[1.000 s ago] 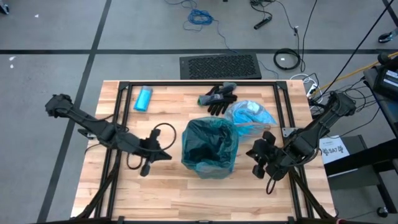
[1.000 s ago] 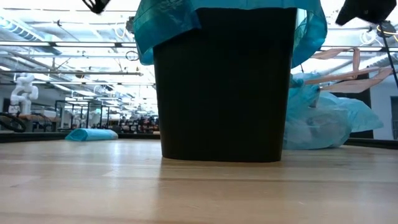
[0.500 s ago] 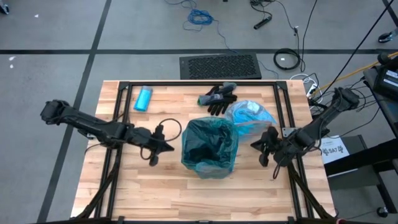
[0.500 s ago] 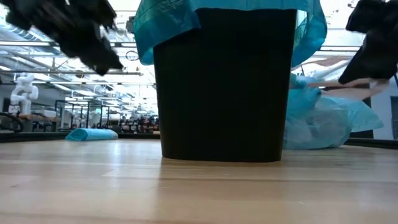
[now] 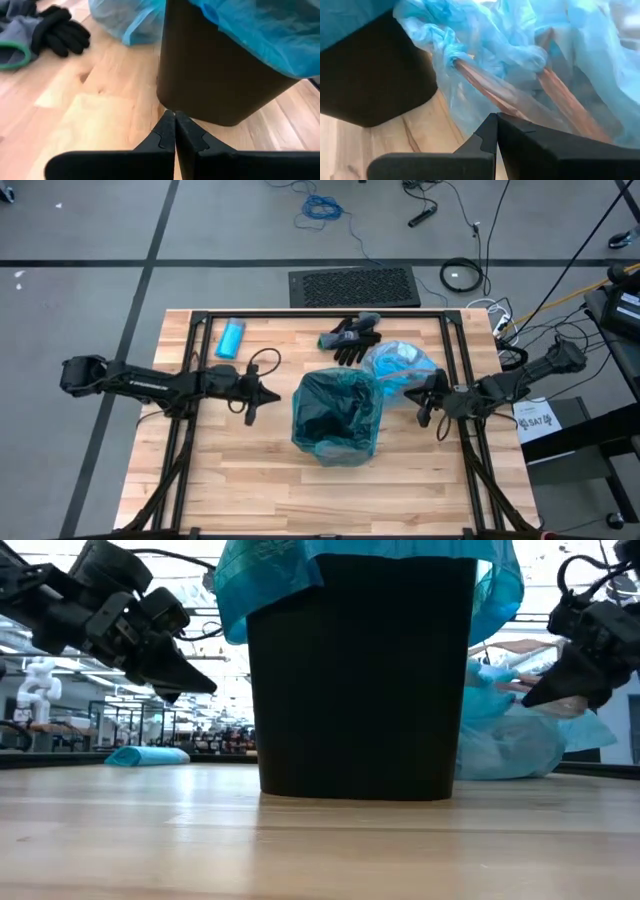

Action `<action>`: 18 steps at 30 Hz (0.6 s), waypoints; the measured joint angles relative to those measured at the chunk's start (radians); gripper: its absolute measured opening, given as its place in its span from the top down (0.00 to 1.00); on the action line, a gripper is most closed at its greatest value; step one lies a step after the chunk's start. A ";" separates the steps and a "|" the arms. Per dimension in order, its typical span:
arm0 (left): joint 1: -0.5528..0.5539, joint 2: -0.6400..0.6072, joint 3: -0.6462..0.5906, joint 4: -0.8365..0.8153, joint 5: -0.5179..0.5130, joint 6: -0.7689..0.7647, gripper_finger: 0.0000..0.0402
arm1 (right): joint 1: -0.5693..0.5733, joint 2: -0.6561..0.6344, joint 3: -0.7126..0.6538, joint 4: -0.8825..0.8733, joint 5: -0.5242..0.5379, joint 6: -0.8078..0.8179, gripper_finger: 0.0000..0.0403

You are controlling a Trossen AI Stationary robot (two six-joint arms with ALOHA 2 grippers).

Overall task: Place trash/remove bag and relplace
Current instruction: Return To Home Position

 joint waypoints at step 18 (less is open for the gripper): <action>0.358 0.000 0.000 0.011 0.390 0.113 1.00 | -0.702 -0.209 -0.122 0.251 -0.782 -0.500 1.00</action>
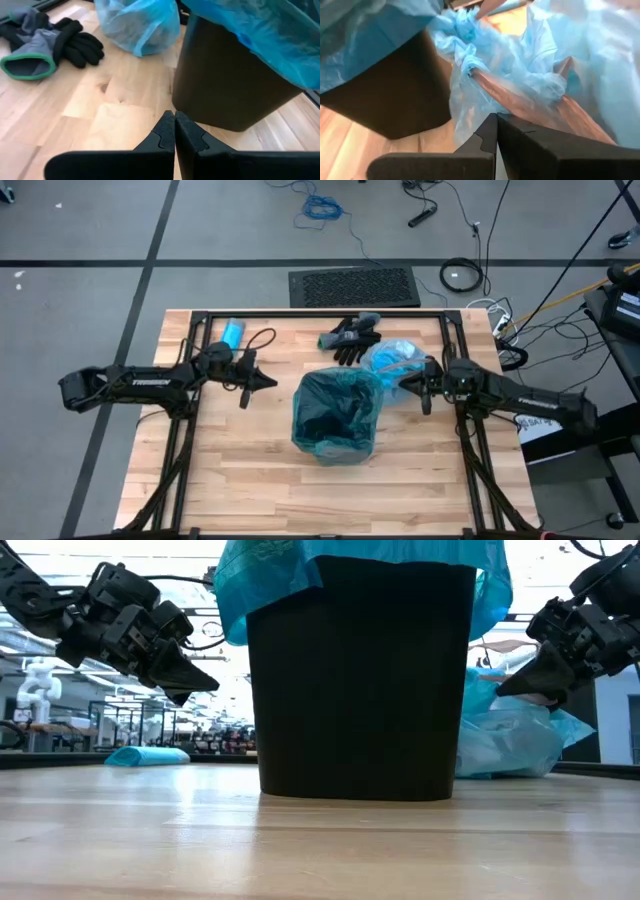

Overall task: Place trash/remove bag and relplace
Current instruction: Return To Home Position

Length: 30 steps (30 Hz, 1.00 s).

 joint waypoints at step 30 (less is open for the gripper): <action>-0.165 -0.310 -0.136 0.044 -0.225 -0.319 1.00 | -0.063 -0.224 0.014 -0.074 -0.141 0.156 1.00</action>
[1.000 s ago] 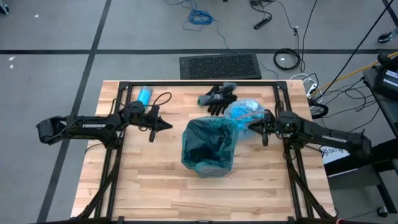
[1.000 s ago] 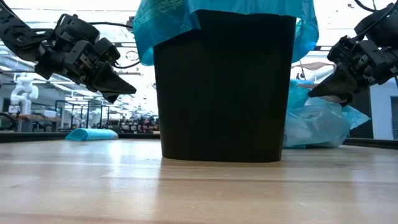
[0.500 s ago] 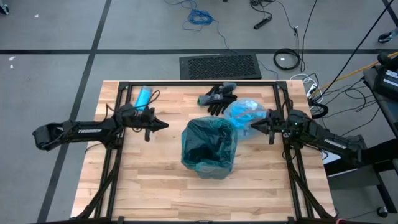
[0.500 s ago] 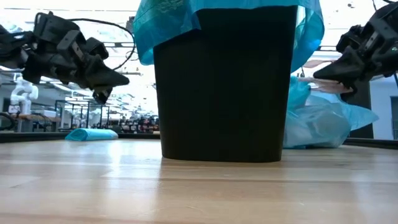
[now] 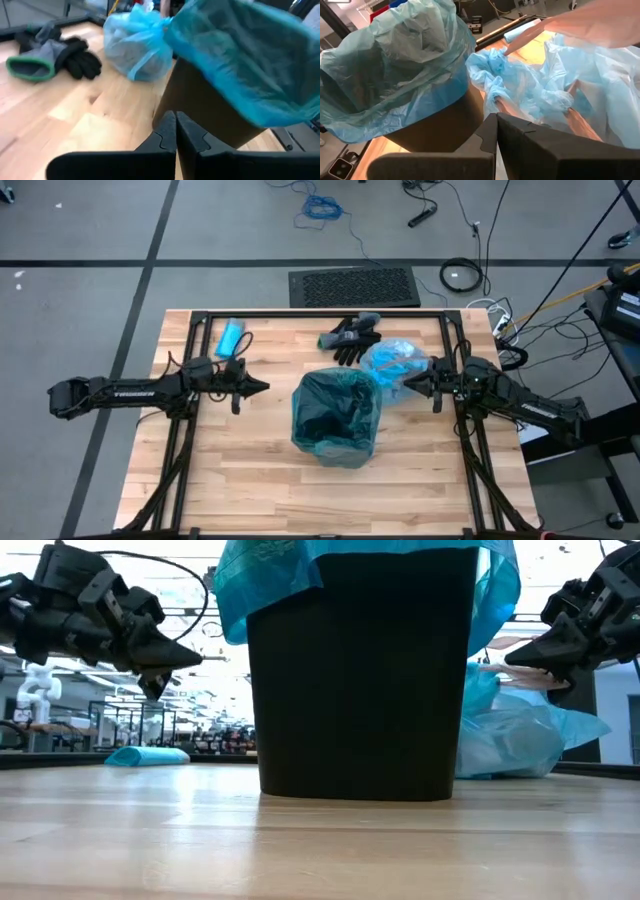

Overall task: Place trash/remove bag and relplace
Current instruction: Return To Home Position

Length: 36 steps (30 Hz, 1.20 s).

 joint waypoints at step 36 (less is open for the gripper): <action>-0.107 -0.412 0.001 -0.277 0.040 0.128 1.00 | 0.000 0.000 0.002 0.047 -0.149 0.020 1.00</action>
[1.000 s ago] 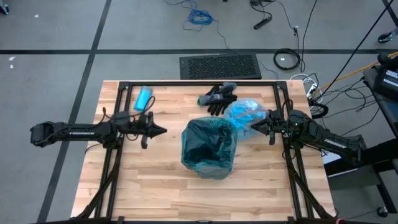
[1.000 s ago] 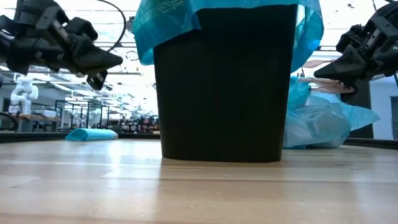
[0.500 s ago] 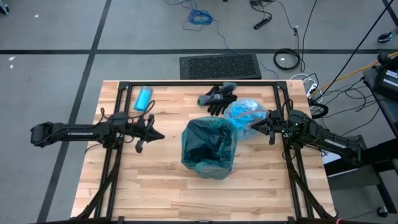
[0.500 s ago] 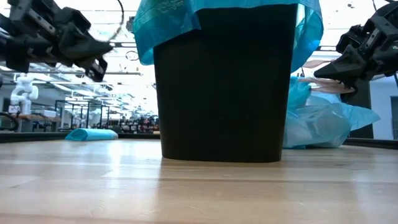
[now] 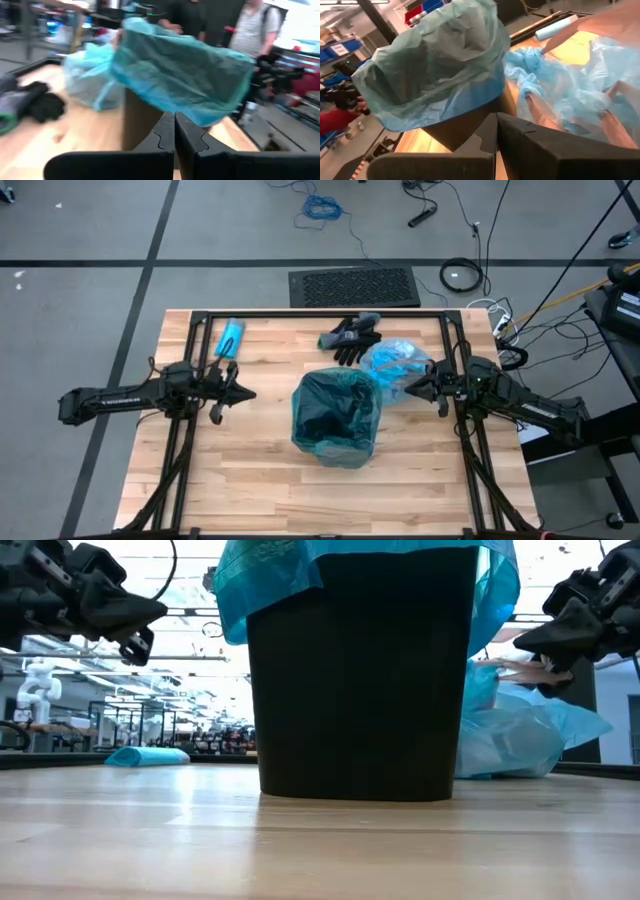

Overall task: Place trash/remove bag and relplace
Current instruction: Return To Home Position

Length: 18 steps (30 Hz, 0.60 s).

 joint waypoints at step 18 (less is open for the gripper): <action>-0.067 -0.256 0.001 -0.292 -0.236 0.084 1.00 | -0.004 -0.001 0.124 -0.193 0.126 -0.117 1.00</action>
